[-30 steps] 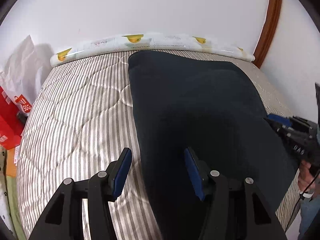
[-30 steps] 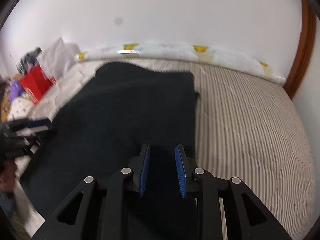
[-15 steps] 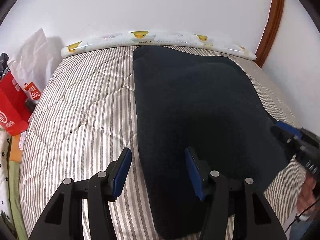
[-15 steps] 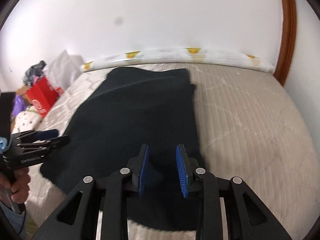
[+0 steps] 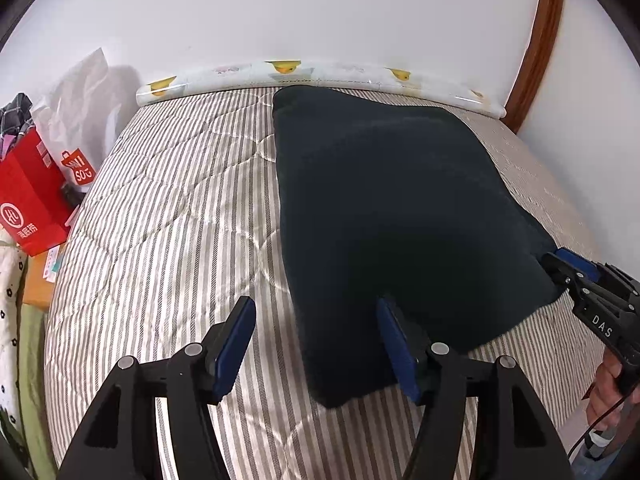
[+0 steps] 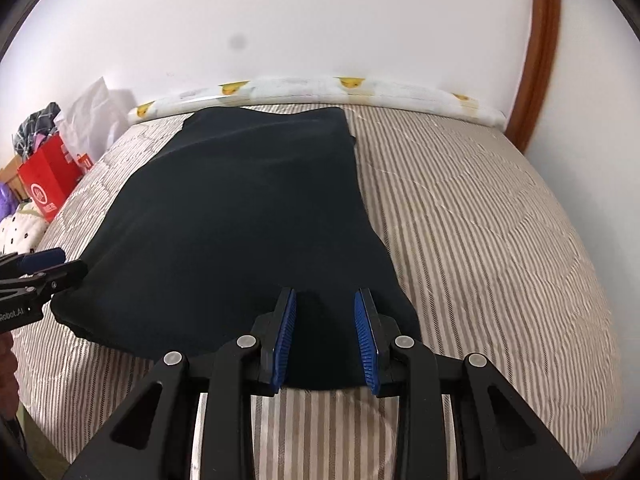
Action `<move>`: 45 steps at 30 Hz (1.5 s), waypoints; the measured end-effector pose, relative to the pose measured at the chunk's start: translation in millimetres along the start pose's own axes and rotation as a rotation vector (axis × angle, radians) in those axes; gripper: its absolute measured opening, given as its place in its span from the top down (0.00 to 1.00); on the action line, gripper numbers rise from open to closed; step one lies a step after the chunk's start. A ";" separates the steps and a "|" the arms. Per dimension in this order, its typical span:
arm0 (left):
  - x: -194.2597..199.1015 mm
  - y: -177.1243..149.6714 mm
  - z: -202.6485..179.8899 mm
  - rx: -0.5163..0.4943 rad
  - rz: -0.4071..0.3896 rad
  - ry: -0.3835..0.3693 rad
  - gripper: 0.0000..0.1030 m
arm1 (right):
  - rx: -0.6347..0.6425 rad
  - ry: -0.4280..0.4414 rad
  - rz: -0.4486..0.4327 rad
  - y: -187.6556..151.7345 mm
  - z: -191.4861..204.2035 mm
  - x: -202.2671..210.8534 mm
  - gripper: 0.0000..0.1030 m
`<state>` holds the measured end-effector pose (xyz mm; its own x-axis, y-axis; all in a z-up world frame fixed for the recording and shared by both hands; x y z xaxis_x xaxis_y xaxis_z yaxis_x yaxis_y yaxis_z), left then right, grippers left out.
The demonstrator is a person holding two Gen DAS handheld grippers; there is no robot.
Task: Fold small clothes
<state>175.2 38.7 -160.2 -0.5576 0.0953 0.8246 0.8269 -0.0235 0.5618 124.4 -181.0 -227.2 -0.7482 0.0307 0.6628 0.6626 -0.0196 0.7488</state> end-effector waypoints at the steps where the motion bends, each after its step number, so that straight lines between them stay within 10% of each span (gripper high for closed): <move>1: 2.9 -0.8 -0.1 0.000 -0.001 0.001 0.41 | -0.005 -0.007 0.006 -0.2 -0.8 3.1 0.64; 22: 132.5 -35.3 -30.6 -0.032 -0.230 0.030 0.15 | -0.094 -0.111 -0.216 -31.4 -15.2 163.0 0.03; 45: 197.1 -54.5 -33.3 0.019 -0.352 0.010 0.13 | -0.086 -0.098 -0.279 -54.8 -19.2 226.4 0.00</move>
<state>17.8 25.6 -26.1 -0.8095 0.0842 0.5811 0.5848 0.0276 0.8107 -81.9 -192.2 -118.1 -0.8910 0.1434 0.4308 0.4233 -0.0811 0.9024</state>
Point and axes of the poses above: each gripper's, at about its wrist camera, not at the fingertips, and x roughly against the way its jaws point, z to its left, y to its top, the point moved 4 cm from there along -x, roughly the way its jaws point, and after that the axes turned 1 degree about -z, right-handed, at the moved point
